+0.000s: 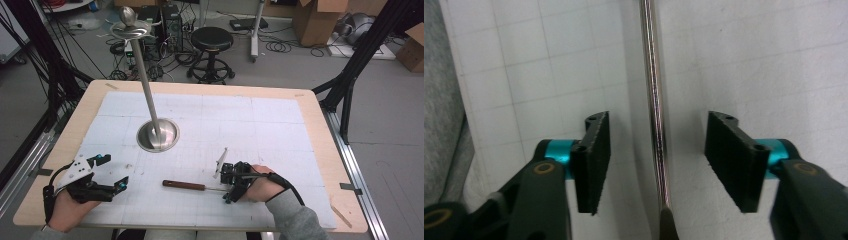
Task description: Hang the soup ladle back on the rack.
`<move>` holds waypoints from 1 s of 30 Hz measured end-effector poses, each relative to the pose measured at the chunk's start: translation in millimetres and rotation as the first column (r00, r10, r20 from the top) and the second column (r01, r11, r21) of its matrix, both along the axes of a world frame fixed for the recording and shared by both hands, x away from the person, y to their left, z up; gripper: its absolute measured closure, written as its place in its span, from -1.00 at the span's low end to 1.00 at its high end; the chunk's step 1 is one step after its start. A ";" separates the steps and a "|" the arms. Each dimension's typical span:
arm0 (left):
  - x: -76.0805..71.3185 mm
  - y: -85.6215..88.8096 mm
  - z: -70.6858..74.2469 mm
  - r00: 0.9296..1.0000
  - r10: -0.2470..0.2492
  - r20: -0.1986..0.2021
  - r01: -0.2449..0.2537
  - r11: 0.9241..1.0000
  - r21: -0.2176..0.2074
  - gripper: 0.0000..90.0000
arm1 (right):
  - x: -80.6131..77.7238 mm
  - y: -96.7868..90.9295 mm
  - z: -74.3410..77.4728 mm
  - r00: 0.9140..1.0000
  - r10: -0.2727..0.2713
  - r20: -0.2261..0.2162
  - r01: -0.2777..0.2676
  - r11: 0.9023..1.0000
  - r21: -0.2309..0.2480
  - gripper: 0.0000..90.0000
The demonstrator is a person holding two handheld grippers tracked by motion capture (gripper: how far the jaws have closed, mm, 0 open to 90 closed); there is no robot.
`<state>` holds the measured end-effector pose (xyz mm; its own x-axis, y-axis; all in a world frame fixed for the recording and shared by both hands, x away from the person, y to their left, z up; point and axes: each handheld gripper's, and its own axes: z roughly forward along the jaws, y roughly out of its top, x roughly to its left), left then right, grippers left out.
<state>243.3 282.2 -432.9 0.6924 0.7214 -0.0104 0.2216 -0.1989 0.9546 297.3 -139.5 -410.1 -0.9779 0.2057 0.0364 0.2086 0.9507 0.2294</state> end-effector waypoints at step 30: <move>3.5 -5.8 -0.2 1.000 -0.024 -0.005 0.024 1.000 0.001 -0.96 | -8.5 1.0 3.8 0.999 -0.001 0.040 0.005 0.995 -0.095 0.83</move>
<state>246.8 276.4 -433.1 0.7093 0.7048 -0.0134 0.2220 -0.2053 0.9532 288.8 -138.5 -406.3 -0.9776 0.2093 -0.0222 0.2039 0.9681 0.1457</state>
